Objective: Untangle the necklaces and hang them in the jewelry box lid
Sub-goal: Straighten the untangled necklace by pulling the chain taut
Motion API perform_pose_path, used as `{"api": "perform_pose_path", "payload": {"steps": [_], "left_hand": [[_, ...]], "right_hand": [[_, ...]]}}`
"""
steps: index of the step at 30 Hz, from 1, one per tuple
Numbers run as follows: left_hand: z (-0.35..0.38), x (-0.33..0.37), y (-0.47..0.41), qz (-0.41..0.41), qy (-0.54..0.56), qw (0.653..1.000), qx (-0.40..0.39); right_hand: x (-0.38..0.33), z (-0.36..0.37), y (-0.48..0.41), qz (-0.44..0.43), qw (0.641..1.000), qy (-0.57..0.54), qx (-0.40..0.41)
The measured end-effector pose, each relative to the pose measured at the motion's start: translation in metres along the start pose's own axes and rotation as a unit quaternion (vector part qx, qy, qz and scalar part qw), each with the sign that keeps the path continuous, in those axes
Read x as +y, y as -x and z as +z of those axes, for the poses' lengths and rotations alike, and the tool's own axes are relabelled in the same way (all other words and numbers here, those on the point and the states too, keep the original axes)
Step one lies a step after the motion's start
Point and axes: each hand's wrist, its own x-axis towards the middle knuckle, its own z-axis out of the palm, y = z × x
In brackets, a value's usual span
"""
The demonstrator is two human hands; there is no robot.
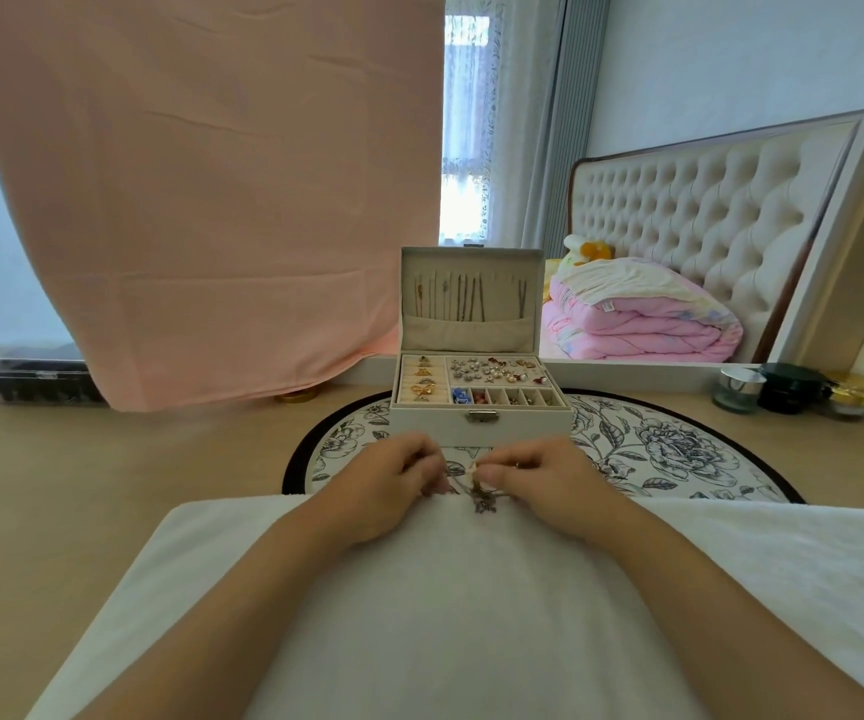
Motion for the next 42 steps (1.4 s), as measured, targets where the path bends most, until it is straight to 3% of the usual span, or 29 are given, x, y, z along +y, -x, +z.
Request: {"api": "perform_pose_path", "payload": {"steps": [2,4,9,12,16,23,26,29,31,33,36,42], "left_hand": [[-0.001,0.003,0.001,-0.045,0.171,0.984,0.021],[-0.004,0.007,0.003,-0.073,0.261,0.962,0.020],[-0.013,0.011,0.007,-0.088,0.238,0.967,-0.015],[-0.018,0.009,0.006,-0.073,0.194,0.978,-0.023],[-0.025,0.009,0.008,-0.069,0.055,0.996,-0.018],[-0.046,-0.005,0.010,-0.129,-0.032,0.987,-0.093],[-0.052,-0.014,0.008,-0.114,-0.169,0.973,-0.106],[-0.054,-0.009,0.009,-0.077,-0.303,0.948,-0.057],[-0.044,0.002,0.010,-0.011,-0.281,0.960,0.010],[-0.023,0.016,0.012,0.034,-0.193,0.981,0.014],[0.014,0.027,0.011,0.045,-0.157,0.984,-0.068],[0.016,0.016,0.004,0.044,-0.118,0.992,-0.024]], "right_hand": [[-0.002,-0.002,-0.001,0.039,0.993,-0.114,0.020],[-0.005,-0.004,-0.001,0.062,0.971,-0.230,0.027],[-0.010,-0.006,-0.005,0.101,0.915,-0.386,0.057],[-0.009,-0.006,-0.007,0.106,0.912,-0.390,0.075],[-0.012,-0.003,-0.006,0.100,0.916,-0.380,0.077],[-0.012,-0.011,-0.006,0.104,0.924,-0.357,0.094],[-0.010,-0.018,0.000,0.061,0.974,-0.220,0.014],[-0.010,-0.018,0.007,0.040,0.987,-0.132,-0.083],[-0.011,-0.017,0.009,0.044,0.985,-0.108,-0.124],[-0.011,-0.018,0.008,0.036,0.986,-0.103,-0.124],[-0.012,-0.019,0.004,0.017,0.991,-0.121,-0.054],[-0.010,-0.023,-0.002,0.068,0.960,-0.266,0.048]]}}
